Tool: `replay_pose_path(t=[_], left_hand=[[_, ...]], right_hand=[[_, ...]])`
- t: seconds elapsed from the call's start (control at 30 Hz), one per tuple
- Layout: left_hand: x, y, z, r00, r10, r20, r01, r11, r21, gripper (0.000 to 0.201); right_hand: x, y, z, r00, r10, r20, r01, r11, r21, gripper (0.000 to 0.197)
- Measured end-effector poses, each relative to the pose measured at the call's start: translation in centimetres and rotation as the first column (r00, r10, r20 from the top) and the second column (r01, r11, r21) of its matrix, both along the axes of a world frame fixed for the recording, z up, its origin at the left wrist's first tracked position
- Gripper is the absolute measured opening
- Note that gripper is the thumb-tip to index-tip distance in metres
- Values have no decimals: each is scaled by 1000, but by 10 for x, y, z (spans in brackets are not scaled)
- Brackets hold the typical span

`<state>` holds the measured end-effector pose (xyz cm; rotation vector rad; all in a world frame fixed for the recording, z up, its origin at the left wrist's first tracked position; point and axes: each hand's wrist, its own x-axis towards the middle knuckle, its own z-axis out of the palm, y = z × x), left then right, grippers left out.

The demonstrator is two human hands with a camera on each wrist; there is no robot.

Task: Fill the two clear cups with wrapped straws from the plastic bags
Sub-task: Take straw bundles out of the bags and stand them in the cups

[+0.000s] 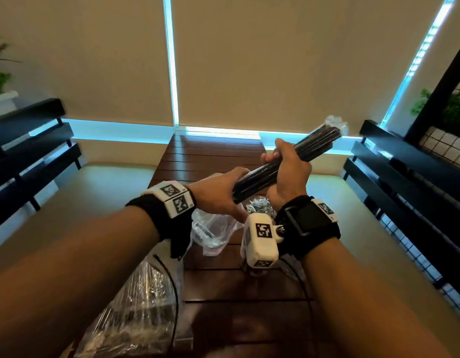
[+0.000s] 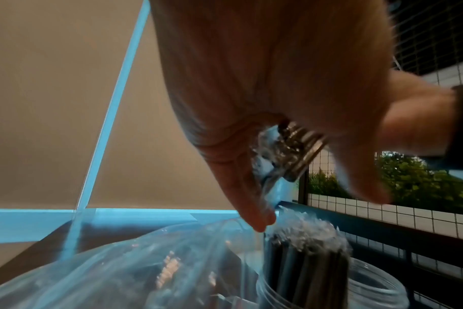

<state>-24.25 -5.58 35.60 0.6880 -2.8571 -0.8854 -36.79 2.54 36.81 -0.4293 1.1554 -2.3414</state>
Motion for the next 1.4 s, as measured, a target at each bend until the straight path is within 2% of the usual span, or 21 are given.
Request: replay_pose_path(t=[0.1, 0.13, 0.23, 0.33, 0.37, 0.43, 0.47, 0.5, 0.6, 0.7, 0.77, 0.83, 0.97, 1.03, 1.1, 1.13, 1.17, 1.23, 1.27, 1.3, 1.4], left_hand=[[-17, 0, -7, 996, 73, -53, -72, 997, 14, 43], [-21, 3, -7, 992, 101, -77, -100, 995, 12, 35], [-28, 7, -14, 979, 138, -151, -128, 989, 72, 32], [-13, 0, -20, 975, 109, -192, -40, 942, 333, 47], [-5, -7, -20, 959, 172, -224, -37, 863, 504, 52], [7, -16, -23, 875, 402, -271, 15, 537, 843, 47], [9, -16, -23, 821, 508, -259, 49, 390, 920, 42], [6, -15, -25, 781, 586, -216, 50, 287, 957, 47], [-16, 3, -19, 774, 621, -126, 59, 127, 990, 77], [-24, 22, -9, 739, 671, -55, 41, 37, 998, 79], [-22, 22, -16, 719, 694, -42, -4, 65, 998, 74], [-18, 17, -25, 749, 663, -25, -78, 125, 989, 72], [-5, 11, -25, 792, 601, -111, -41, 233, 972, 67], [2, 14, -19, 816, 543, -195, -25, 370, 929, 59], [5, 11, -13, 838, 444, -317, -35, 624, 780, 60], [5, 11, -10, 840, 385, -383, -37, 745, 666, 69], [4, 11, -6, 838, 328, -436, -23, 820, 572, 82], [-5, 17, 7, 831, 209, -515, 59, 889, 455, 98], [-11, 25, 13, 831, 164, -532, 77, 913, 401, 96], [-19, 30, 16, 824, 164, -542, 44, 936, 349, 88], [-36, 37, 14, 718, 288, -634, -144, 952, 270, 45]], right_hand=[[5, 0, 3, 999, 1, -34, -1, 1000, 11, 26], [7, -1, 4, 999, -6, -48, 7, 1000, 17, 25], [11, -5, 3, 995, -25, -93, 31, 998, 61, 23], [3, 1, 7, 997, -18, -80, 23, 998, 57, 15], [-4, 5, 9, 998, -26, -58, 28, 999, 29, 15], [-13, 10, 12, 999, -33, -17, 32, 999, -33, 14], [-13, 12, 13, 1000, -25, -5, 25, 998, -55, 15], [-11, 11, 12, 1000, -13, -3, 12, 998, -68, 17], [7, 5, 6, 1000, 16, -26, -18, 998, -55, 20], [21, 4, -5, 996, 38, -78, -35, 999, 41, 19], [24, 4, -10, 989, 64, -132, -50, 994, 102, 23], [25, 4, -14, 970, 137, -202, -107, 982, 155, 28], [21, 14, -18, 954, 233, -190, -208, 968, 141, 10], [18, 21, -16, 960, 238, -145, -219, 966, 137, 12], [13, 22, -19, 953, 194, -233, -140, 963, 229, 14], [11, 21, -23, 923, 172, -344, -66, 952, 299, 13], [11, 20, -27, 865, 170, -473, 16, 932, 363, 11], [17, 17, -35, 686, 231, -690, 121, 898, 422, 11], [22, 15, -39, 593, 251, -765, 154, 897, 414, 10], [25, 12, -43, 545, 232, -805, 189, 902, 388, 12], [31, 8, -41, 561, 168, -810, 298, 872, 388, 23]])
